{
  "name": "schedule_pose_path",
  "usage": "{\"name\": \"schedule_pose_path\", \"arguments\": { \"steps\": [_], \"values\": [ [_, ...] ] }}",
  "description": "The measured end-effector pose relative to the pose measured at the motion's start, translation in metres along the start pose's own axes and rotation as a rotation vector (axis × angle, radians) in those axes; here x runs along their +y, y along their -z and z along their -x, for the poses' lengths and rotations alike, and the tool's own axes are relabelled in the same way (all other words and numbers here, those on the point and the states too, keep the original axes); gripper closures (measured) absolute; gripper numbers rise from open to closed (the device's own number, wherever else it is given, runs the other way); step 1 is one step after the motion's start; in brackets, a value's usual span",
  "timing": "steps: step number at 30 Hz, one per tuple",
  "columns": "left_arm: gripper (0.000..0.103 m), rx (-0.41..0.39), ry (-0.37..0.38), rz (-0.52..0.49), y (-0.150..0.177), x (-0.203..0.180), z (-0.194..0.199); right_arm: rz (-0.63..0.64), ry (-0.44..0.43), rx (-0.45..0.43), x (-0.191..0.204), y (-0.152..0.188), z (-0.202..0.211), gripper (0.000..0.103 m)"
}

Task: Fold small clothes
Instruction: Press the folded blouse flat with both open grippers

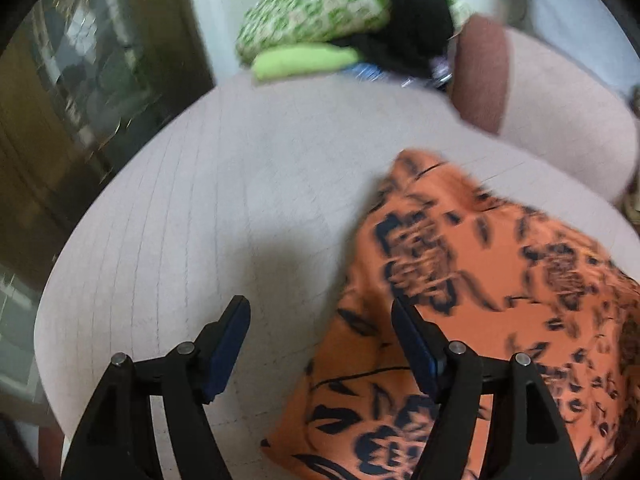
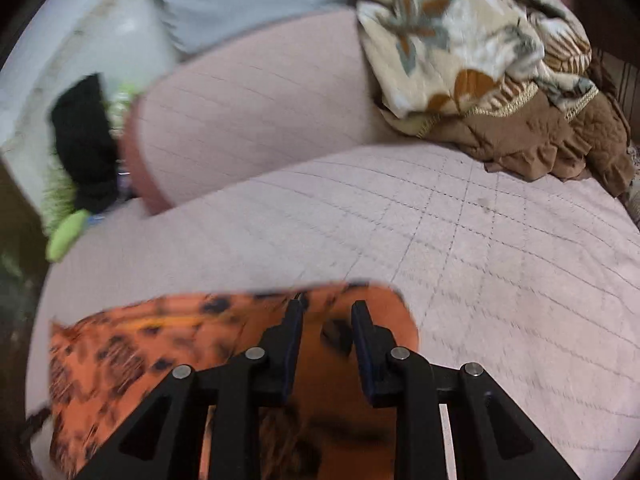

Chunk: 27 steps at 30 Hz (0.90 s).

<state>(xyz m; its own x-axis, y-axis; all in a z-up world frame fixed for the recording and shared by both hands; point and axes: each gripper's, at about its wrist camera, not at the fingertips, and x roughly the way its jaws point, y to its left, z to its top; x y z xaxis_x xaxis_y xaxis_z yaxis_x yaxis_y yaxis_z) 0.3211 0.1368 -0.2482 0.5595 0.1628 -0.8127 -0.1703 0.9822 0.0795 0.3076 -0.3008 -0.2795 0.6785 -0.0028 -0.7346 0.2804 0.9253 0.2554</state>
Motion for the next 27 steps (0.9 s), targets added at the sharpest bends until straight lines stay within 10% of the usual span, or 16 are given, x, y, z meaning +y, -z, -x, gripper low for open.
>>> {"name": "schedule_pose_path", "arguments": {
  "steps": [7,11,17,27],
  "values": [
    [0.02,0.205,0.057,-0.139,0.029,-0.047,-0.033,0.048,-0.022,0.112,0.009,0.078,0.031,0.074],
    [0.017,0.119,-0.008,-0.169,0.03,-0.062,-0.014,0.181,0.054,0.06,0.022,0.106,0.045,0.074],
    [0.018,-0.073,-0.005,-0.222,0.05,-0.086,0.05,0.092,-0.055,0.02,0.023,0.099,0.088,0.074],
    [0.017,-0.18,0.038,-0.217,0.058,-0.088,0.089,0.074,-0.106,0.087,0.032,0.113,0.081,0.074]
  ]
}}
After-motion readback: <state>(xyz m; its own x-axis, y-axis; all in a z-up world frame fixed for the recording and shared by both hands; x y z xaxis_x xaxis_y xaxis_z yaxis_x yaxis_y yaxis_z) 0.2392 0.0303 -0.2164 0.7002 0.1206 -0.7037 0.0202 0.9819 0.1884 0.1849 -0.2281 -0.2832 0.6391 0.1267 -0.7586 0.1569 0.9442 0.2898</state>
